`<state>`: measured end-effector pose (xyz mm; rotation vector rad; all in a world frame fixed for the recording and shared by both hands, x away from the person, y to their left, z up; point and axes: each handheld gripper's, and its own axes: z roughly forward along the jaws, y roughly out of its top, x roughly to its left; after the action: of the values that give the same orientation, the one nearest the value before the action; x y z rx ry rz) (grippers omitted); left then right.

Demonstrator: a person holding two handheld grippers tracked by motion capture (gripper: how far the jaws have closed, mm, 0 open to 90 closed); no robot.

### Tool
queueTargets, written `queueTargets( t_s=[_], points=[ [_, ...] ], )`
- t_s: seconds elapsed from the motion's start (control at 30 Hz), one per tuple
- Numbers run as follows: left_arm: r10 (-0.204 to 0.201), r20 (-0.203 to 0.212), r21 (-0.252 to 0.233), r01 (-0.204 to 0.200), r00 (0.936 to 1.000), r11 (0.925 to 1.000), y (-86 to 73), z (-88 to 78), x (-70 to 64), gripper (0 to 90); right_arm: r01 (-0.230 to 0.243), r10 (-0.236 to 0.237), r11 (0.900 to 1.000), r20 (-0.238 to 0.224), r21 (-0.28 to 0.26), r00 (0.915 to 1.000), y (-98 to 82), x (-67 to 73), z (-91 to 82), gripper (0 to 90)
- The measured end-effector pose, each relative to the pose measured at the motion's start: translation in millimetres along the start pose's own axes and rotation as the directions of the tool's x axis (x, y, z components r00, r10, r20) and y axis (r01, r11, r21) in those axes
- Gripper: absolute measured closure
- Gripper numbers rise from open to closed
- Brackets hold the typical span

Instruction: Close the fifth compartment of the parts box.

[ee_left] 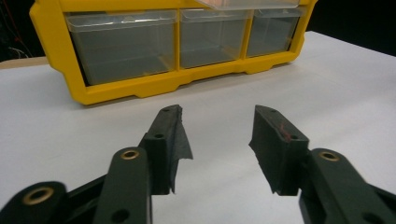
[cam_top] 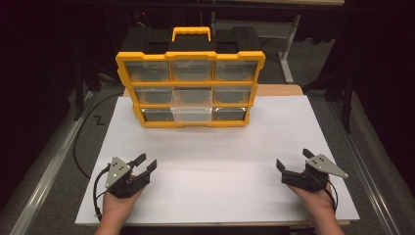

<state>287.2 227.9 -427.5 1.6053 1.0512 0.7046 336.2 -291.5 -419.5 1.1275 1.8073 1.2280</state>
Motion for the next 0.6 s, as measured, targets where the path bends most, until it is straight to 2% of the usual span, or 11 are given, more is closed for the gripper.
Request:
queueTargets(
  t_s=[0.23,0.6],
  points=[
    [-0.028,0.001,-0.002,0.028,0.9996,0.9996,-0.6,-1.1,3.5,68.8,0.002,-0.002,1.000,-0.002,0.001,1.0000,-0.1,0.4,0.0,1.2],
    [-0.023,-0.015,0.007,0.023,0.9996,0.9997,-2.2,0.2,1.0,84.8,-0.005,0.005,1.000,-0.007,0.003,1.0000,-0.9,-0.2,-0.1,1.2]
  ],
)
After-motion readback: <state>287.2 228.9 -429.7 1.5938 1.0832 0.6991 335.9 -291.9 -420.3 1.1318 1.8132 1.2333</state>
